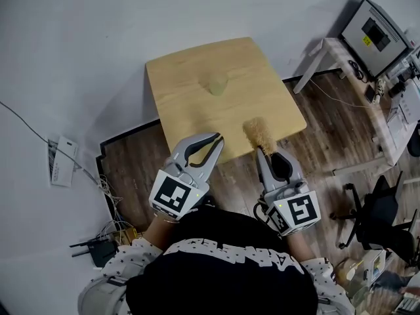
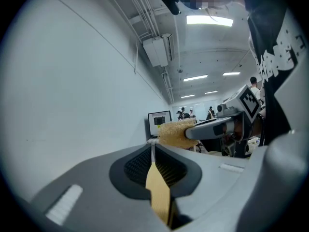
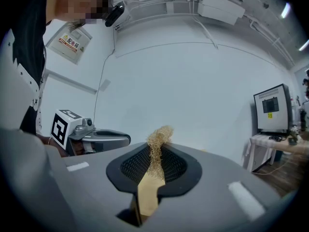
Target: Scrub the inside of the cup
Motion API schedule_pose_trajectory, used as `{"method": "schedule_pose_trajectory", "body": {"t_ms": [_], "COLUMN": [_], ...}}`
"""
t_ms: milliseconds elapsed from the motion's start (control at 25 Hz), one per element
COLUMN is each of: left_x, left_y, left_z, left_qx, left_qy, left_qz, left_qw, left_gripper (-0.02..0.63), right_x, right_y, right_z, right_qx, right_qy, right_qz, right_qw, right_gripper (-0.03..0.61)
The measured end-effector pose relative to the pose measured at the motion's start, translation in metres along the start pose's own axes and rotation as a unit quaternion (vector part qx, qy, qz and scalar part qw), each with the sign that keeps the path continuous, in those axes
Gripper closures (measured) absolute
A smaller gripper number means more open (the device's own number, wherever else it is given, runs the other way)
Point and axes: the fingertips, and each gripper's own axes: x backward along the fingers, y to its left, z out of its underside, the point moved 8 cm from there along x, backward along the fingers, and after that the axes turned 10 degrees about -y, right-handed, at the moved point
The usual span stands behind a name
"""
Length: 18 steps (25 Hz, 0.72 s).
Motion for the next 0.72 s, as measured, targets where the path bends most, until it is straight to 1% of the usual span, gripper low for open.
{"method": "schedule_pose_trajectory", "body": {"t_ms": [160, 240, 400, 520, 720], "left_x": [0.0, -0.001, -0.018, -0.03, -0.051], "left_y": [0.016, 0.019, 0.023, 0.03, 0.052], "left_z": [0.011, 0.014, 0.02, 0.026, 0.034], "left_qx": [0.004, 0.007, 0.015, 0.009, 0.002], "left_qy": [0.005, 0.008, 0.022, 0.03, 0.04], "left_qz": [-0.009, -0.012, -0.021, -0.039, -0.079], "left_qw": [0.9999, 0.9999, 0.9994, 0.9988, 0.996], "left_gripper": [0.614, 0.599, 0.591, 0.577, 0.564], "right_x": [-0.016, -0.019, -0.031, -0.048, -0.088], "right_y": [0.0, -0.003, -0.025, -0.046, -0.077], "right_z": [0.003, 0.004, 0.006, 0.009, 0.005], "right_qx": [0.005, 0.004, 0.003, 0.0, 0.0], "right_qy": [0.002, 0.005, 0.013, 0.015, 0.013], "right_qz": [-0.004, -0.007, -0.015, -0.03, -0.068], "right_qw": [1.0, 1.0, 1.0, 0.999, 0.998], "right_gripper": [0.512, 0.512, 0.512, 0.512, 0.512]}}
